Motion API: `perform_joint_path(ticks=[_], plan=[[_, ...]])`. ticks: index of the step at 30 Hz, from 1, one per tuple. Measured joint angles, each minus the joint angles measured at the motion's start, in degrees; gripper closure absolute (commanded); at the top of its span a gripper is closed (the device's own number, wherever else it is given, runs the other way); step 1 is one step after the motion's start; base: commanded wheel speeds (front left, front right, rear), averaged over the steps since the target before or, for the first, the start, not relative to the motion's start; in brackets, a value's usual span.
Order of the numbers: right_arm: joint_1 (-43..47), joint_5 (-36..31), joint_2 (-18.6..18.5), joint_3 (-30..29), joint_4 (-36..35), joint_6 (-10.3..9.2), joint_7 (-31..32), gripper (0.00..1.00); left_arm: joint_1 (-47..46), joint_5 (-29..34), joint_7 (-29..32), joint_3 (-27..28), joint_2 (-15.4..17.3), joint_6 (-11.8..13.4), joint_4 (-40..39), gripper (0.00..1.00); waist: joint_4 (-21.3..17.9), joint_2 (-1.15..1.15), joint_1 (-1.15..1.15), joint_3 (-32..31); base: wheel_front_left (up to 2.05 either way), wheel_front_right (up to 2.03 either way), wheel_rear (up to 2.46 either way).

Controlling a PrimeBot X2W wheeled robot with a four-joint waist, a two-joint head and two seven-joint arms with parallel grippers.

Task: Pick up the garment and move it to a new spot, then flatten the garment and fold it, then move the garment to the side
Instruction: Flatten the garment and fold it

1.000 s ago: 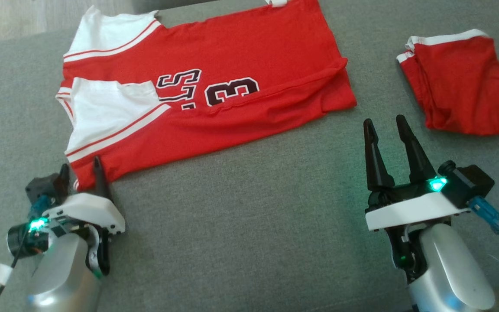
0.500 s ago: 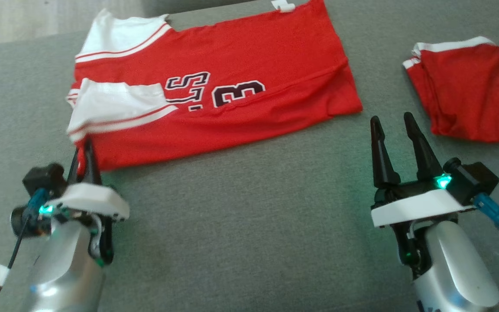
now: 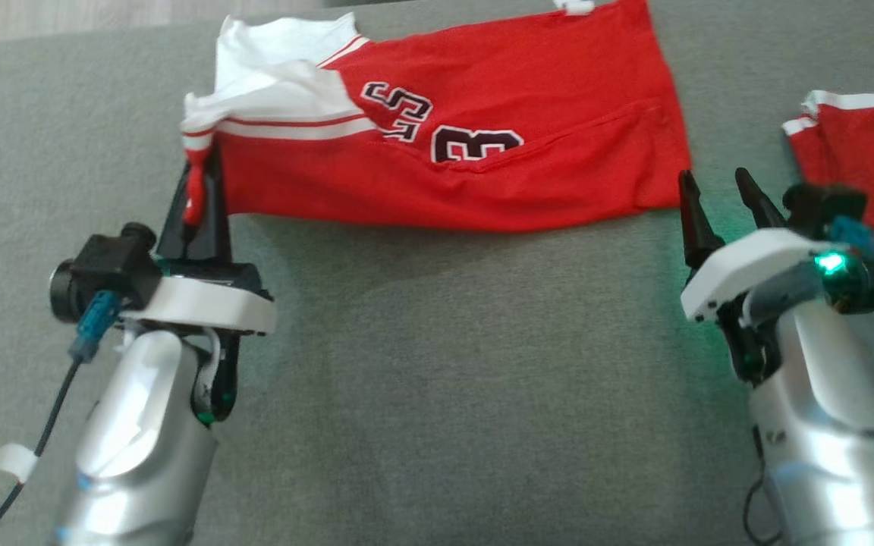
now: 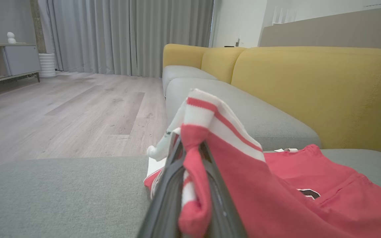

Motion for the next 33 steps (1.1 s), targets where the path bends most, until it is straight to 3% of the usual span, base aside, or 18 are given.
perform_joint_path(ticks=[10, 11, 12, 13, 24, 33], plan=[[-9.7, -5.8, -0.2, -4.3, 17.3, 0.00, 4.2, 0.00, 0.0, 1.0, 0.0, -2.6, -0.7, -1.0, -1.9, 1.00, 2.9, 0.00, 0.00, 2.2, 0.00, 0.00, 0.00], [-10.7, -6.1, -0.4, -4.2, 18.2, 0.00, 4.2, 0.11, 0.0, 1.0, 0.0, -2.8, -0.8, -1.0, -1.8, 1.00, 3.1, 0.00, 0.00, 2.3, 0.00, 0.00, 0.00], [-11.6, -6.1, -0.5, -3.9, 19.2, 0.00, 4.2, 0.89, 0.0, 1.0, 0.0, -2.9, -0.8, -1.0, -1.8, 1.00, 3.2, 0.00, 0.00, 2.4, 0.00, 0.00, 0.00], [-12.4, -6.6, -0.5, -3.6, 20.0, 0.00, 4.1, 1.00, 0.0, 1.0, 0.0, -3.0, -0.8, -1.0, -1.7, 1.00, 3.4, 0.00, 0.00, 2.5, 0.00, 0.00, 0.00], [-13.0, -10.7, -0.2, -4.2, 22.6, 0.01, -0.2, 1.00, 1.9, 0.9, 0.9, -2.8, 0.4, -0.3, 2.8, 1.00, 2.0, 0.00, 0.00, -0.8, 0.00, 0.00, 0.00], [-6.3, -9.8, -0.1, -2.0, 17.0, 0.01, 1.7, 1.00, 9.6, 0.4, 6.4, -2.9, 2.2, 1.7, 6.6, 1.00, -0.2, 0.00, -0.02, -8.1, 0.00, 0.00, 0.00]])
